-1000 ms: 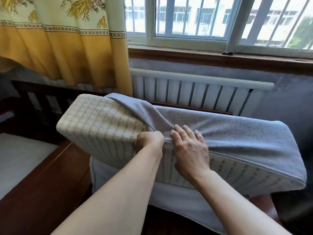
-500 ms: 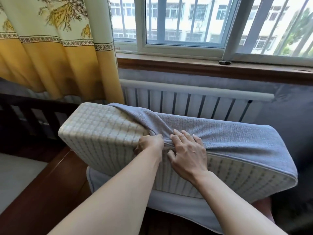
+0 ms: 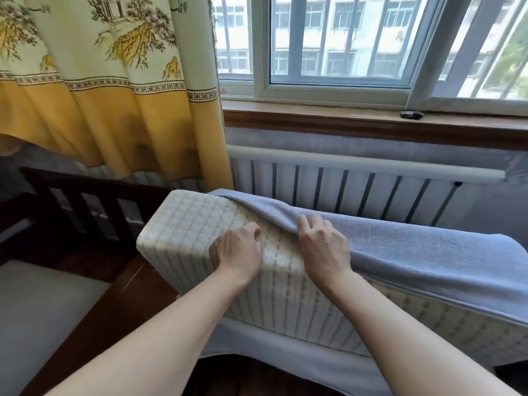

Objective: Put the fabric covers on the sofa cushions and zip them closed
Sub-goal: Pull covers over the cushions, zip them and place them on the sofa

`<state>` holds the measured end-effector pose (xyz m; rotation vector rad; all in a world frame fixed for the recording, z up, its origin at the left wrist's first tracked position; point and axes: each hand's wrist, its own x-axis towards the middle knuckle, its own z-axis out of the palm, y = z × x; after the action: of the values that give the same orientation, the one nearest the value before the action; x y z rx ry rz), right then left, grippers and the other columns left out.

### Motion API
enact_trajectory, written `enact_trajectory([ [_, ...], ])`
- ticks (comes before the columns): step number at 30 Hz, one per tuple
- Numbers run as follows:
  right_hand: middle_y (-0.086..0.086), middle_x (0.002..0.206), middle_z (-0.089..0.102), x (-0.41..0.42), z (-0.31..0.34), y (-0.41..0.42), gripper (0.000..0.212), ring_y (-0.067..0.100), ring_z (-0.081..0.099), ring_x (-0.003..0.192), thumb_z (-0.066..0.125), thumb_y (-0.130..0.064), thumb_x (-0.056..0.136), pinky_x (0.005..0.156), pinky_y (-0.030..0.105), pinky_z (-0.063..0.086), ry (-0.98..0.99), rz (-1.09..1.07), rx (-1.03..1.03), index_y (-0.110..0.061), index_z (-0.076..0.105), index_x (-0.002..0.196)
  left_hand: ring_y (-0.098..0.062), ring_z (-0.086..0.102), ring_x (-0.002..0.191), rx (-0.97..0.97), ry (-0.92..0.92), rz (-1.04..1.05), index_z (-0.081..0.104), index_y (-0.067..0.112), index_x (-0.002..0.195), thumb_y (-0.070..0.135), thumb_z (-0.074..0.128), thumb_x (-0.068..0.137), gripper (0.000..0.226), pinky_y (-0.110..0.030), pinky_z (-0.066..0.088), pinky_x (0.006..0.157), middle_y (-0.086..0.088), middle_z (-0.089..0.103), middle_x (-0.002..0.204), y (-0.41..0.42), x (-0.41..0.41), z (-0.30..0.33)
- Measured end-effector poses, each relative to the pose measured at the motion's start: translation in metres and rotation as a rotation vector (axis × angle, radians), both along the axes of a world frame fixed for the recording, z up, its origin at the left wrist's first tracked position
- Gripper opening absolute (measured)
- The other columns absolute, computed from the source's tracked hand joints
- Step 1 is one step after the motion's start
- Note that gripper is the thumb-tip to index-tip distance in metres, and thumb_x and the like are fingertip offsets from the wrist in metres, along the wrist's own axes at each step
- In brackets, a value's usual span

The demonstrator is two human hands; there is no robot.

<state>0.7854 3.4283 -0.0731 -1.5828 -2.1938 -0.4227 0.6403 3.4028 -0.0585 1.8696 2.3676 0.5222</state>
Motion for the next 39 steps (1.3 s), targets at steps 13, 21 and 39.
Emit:
enact_trajectory([
  [13, 0.007, 0.069, 0.059, -0.079, 0.000, 0.068, 0.029, 0.021, 0.049, 0.043, 0.036, -0.005, 0.079, 0.039, 0.023, 0.027, -0.327, 0.042, 0.499, -0.013, 0.064, 0.082, -0.020, 0.032, 0.121, 0.081, 0.100, -0.453, 0.044, 0.035, 0.129, 0.052, 0.049, 0.087, 0.046, -0.035, 0.028, 0.099, 0.005, 0.040, 0.130, 0.081, -0.092, -0.014],
  [21, 0.009, 0.079, 0.058, -0.091, 0.002, 0.100, 0.028, 0.022, 0.048, 0.051, 0.033, -0.006, 0.076, 0.047, 0.028, 0.021, -0.392, 0.185, 0.508, -0.015, 0.044, 0.100, -0.015, 0.046, 0.120, 0.078, -0.008, -0.445, 0.054, 0.034, 0.121, 0.044, 0.042, 0.091, 0.034, -0.036, 0.026, 0.097, 0.009, 0.060, 0.122, 0.113, -0.110, -0.020],
  [39, -0.001, 0.044, 0.054, -0.141, -0.005, 0.122, 0.034, 0.021, 0.056, 0.043, 0.080, -0.008, 0.041, 0.045, 0.021, 0.030, 0.046, -0.260, 0.147, -0.019, 0.049, 0.045, -0.021, 0.056, 0.099, -0.092, -0.096, -0.319, 0.062, 0.032, 0.094, 0.051, 0.051, 0.081, 0.026, -0.028, 0.035, 0.072, 0.002, 0.053, 0.103, 0.160, -0.112, -0.008],
])
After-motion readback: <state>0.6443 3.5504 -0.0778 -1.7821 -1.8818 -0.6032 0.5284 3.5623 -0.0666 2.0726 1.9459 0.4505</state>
